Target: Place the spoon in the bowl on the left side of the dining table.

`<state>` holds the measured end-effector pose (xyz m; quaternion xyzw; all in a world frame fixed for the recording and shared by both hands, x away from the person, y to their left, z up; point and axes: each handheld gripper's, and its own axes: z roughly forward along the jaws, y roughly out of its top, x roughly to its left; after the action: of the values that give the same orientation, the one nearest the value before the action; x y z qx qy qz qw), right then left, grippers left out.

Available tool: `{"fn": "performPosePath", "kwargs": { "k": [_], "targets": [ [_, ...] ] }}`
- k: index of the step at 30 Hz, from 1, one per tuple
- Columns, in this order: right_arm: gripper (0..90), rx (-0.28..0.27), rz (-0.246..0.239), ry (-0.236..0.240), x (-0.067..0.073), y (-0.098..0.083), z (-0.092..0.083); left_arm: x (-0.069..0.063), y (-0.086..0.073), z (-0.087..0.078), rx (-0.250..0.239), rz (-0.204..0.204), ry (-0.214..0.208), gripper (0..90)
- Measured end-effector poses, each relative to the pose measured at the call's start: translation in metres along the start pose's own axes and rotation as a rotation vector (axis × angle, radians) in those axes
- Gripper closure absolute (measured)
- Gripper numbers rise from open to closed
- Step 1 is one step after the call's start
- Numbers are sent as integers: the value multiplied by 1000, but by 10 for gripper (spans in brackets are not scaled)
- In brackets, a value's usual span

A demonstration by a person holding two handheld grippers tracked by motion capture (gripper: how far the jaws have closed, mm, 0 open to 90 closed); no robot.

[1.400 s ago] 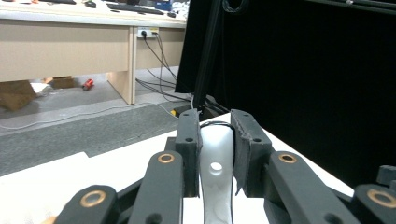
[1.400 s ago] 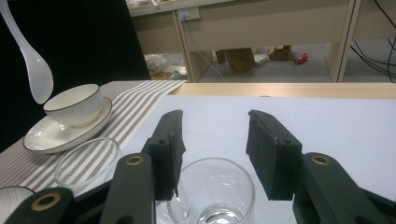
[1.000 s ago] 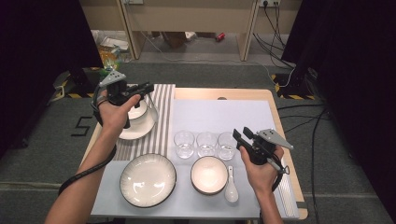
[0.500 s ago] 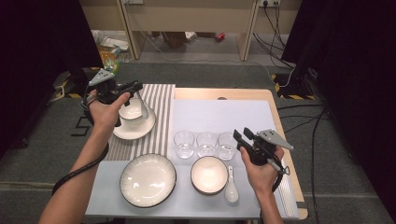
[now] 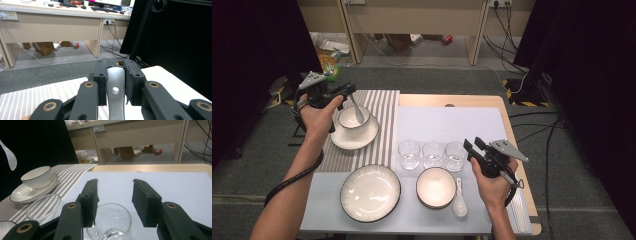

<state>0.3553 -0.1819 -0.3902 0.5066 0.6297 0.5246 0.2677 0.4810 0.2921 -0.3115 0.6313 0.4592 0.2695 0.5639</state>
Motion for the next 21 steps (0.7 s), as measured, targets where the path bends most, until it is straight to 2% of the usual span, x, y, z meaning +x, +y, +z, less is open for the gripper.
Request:
{"fn": "performPosePath", "kwargs": {
  "k": [9, 21],
  "targets": [
    [552, -7, 3, 7, 0, -1, 0, 12, 4, 5, -6, -4, 39, 731],
    [553, 2, 3, 7, -2, -4, 2, 35, 4, 24, 19, 0, 100, 731]
  ]
}}
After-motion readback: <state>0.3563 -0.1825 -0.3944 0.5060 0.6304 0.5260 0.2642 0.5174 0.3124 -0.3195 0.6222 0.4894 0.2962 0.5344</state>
